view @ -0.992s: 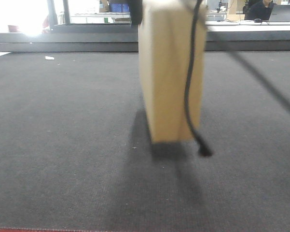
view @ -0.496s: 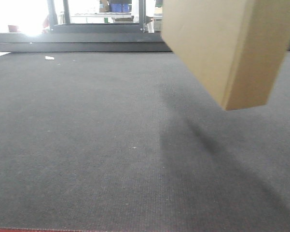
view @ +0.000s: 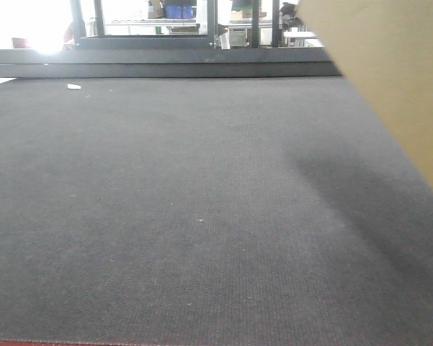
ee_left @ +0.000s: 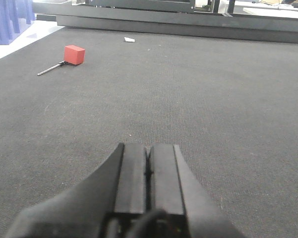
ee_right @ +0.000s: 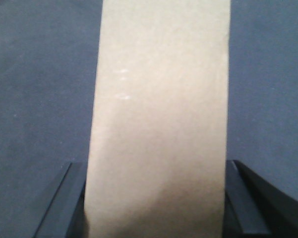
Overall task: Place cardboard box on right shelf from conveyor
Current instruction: 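Lift the box off the conveyor with the right gripper, then hold the box raised in the right gripper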
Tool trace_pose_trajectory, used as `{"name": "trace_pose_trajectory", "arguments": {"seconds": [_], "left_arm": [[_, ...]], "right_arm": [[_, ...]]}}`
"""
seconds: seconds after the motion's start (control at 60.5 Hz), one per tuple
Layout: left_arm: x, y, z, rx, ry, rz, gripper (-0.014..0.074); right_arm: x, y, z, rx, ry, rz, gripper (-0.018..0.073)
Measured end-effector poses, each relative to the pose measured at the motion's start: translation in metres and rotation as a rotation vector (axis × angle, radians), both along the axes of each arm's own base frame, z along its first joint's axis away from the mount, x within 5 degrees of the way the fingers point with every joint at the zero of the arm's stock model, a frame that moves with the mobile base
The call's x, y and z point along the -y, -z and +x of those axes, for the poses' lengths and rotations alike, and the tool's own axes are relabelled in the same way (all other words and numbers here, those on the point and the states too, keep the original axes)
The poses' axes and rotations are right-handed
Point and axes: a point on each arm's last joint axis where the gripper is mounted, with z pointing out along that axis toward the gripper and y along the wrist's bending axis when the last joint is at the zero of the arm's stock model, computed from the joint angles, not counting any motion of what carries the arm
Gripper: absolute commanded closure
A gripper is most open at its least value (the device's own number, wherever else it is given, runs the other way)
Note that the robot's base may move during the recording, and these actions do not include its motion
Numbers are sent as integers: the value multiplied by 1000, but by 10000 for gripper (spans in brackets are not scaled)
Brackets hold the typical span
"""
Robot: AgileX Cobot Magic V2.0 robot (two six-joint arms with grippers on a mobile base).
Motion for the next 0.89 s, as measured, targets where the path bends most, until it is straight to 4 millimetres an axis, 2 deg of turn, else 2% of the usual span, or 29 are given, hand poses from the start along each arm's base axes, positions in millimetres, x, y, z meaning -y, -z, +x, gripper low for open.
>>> {"name": "trace_pose_trajectory", "arguments": {"seconds": [0.281,0.529,0.645,0.893], "left_arm": [[0,0,0,0,0,0,712],[0,0,0,0,0,0,713],[0,0,0,0,0,0,713],[0,0,0,0,0,0,713]], "right_arm": [[34,12,-51,106,0,71,351],[62,6,-93,255,0,171,351],[70,4,-104,300,0,201,351],[71,4,-106,305,0,205,351]]}}
